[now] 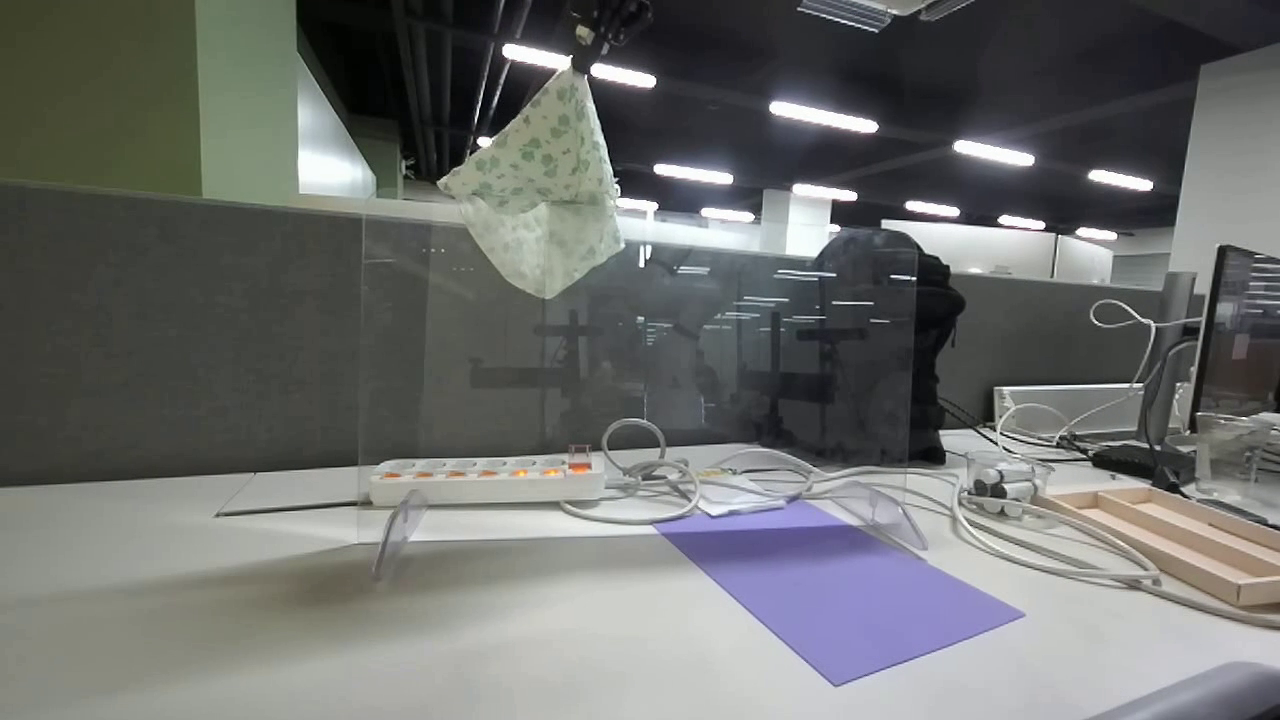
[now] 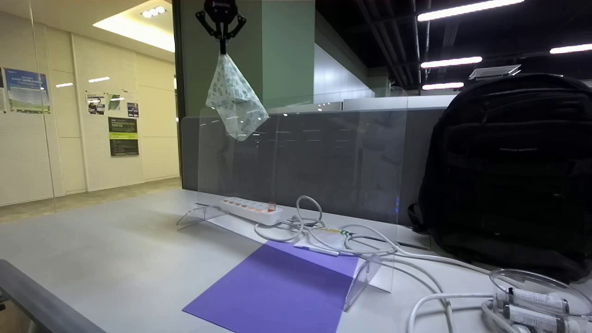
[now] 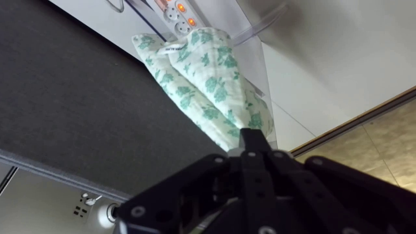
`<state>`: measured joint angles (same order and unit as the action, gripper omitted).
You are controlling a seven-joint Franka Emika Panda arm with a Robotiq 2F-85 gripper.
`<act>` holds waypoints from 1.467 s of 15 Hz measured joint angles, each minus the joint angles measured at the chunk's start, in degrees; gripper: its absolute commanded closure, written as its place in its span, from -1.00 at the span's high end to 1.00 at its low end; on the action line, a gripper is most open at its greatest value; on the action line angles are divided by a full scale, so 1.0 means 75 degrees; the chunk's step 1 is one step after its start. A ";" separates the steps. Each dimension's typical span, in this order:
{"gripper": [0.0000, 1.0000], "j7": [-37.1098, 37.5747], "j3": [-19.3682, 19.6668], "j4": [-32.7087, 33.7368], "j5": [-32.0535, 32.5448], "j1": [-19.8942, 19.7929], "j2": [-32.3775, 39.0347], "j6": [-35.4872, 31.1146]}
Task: Hang the cloth on the transparent screen
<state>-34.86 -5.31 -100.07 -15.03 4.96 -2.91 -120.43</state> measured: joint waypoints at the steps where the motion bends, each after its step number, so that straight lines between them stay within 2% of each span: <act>1: -1.00 0.0000 0.0000 -0.0092 -0.0002 0.0002 -0.0017 0.0079; 20: -1.00 0.0000 -0.0003 -0.1794 -0.0112 0.0048 -0.0034 0.0475; 21: -0.48 0.0000 -0.0003 -0.1835 -0.0125 0.0048 -0.0034 0.0475; 22: -0.46 0.0004 -0.0003 -0.1858 -0.0134 0.0047 -0.0034 0.0476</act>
<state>-34.83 -5.33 -114.00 -16.04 5.31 -3.17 -116.86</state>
